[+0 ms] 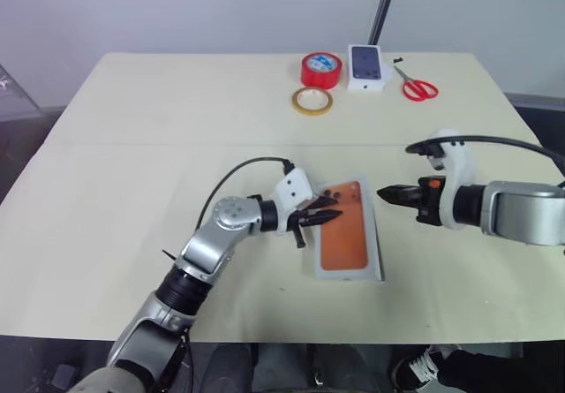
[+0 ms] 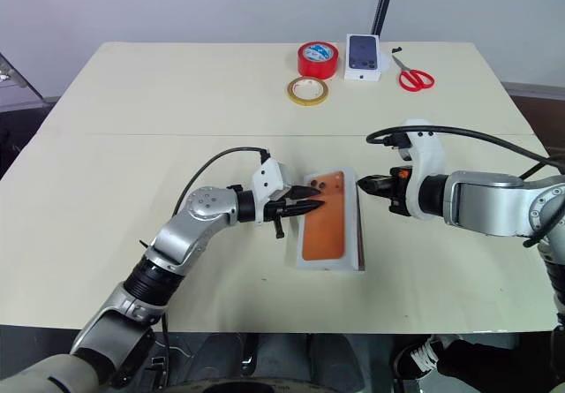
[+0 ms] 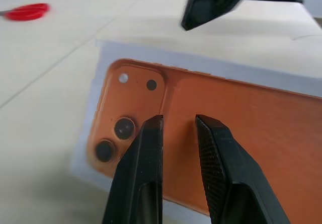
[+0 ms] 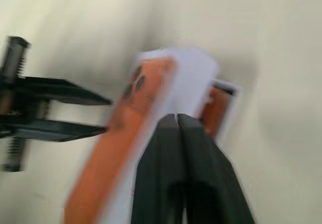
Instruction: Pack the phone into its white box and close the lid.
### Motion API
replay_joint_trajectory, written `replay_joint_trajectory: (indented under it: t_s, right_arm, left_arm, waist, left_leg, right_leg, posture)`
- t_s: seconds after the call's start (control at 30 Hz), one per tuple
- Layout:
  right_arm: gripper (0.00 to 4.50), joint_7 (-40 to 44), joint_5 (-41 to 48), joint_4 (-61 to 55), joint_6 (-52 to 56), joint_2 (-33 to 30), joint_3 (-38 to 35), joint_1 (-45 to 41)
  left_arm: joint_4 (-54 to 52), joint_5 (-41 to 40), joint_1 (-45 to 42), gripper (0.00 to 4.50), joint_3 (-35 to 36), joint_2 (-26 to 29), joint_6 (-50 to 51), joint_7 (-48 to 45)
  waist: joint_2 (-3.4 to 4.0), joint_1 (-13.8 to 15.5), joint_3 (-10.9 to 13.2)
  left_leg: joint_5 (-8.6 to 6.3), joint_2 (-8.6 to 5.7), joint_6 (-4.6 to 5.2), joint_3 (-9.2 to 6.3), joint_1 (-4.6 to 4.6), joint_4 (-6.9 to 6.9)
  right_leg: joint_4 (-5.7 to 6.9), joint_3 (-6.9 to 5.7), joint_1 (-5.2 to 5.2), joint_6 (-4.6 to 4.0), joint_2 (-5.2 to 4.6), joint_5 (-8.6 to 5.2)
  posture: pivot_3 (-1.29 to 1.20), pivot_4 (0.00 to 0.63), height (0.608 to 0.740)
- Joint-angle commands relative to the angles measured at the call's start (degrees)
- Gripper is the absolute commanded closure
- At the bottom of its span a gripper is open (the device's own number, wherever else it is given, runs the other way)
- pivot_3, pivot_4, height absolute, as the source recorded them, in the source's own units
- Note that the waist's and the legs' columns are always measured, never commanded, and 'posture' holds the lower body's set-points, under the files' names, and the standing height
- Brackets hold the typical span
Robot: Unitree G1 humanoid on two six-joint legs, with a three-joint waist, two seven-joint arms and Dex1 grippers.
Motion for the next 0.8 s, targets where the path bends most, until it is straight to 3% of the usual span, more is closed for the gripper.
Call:
replay_joint_trajectory:
  t_s: [0.03, 0.1, 0.27, 0.53, 0.8]
  right_arm:
    - [4.43, 6.7, -11.4, -4.6, 1.5, -2.5, 2.2, -1.3]
    - [4.43, 11.4, -21.0, -7.6, 1.1, -4.1, 5.1, -0.7]
    - [4.43, 20.0, -34.2, -10.5, -0.6, -4.9, 7.8, 2.0]
    - [4.43, 27.9, -44.9, -11.6, -0.7, -2.0, 7.4, 4.5]
    - [4.43, 32.9, -51.6, -12.4, 0.4, 0.2, 7.6, 4.5]
  left_arm:
    - [-1.5, -0.5, -0.7, 3.44, 0.6, -0.6, 0.5, 0.0]
    - [-2.9, -1.6, -0.4, 3.44, 2.3, -0.7, 1.9, 0.7]
    - [-5.4, -1.3, 0.7, 3.44, 5.0, 2.8, 4.1, 1.7]
    - [-6.6, -0.4, 1.8, 3.44, 3.3, 10.8, 10.1, -2.2]
    - [-1.2, 3.7, -1.2, 3.44, -4.0, 6.9, 8.7, -3.2]
  waist:
    - [0.02, 0.0, 0.0]
    - [0.03, 0.1, 0.0]
    - [0.03, 0.2, 0.0]
    - [0.03, 0.2, 0.0]
    - [0.04, 0.2, 0.0]
  left_leg:
    - [0.00, 0.00, 0.00, 0.00, 0.00, 0.00]
    - [0.00, 0.00, 0.00, 0.00, 0.00, 0.01]
    - [0.00, -0.03, 0.00, -0.02, -0.01, 0.03]
    - [0.00, -0.02, 0.00, -0.03, 0.01, 0.01]
    - [0.00, -0.11, 0.00, -0.03, 0.00, 0.06]
  right_leg:
    - [0.00, 0.00, 0.00, 0.00, 0.00, 0.00]
    - [0.00, 0.00, -0.01, 0.00, -0.01, 0.00]
    - [-0.01, -0.01, 0.00, 0.00, -0.04, 0.00]
    - [0.00, -0.01, -0.01, 0.00, -0.02, 0.00]
    - [-0.01, -0.02, 0.02, 0.01, -0.04, 0.00]
  posture:
    - [0.00, 0.150, 0.735]
    - [0.00, 0.150, 0.735]
    - [0.00, 0.150, 0.735]
    - [0.00, 0.150, 0.735]
    - [0.00, 0.150, 0.735]
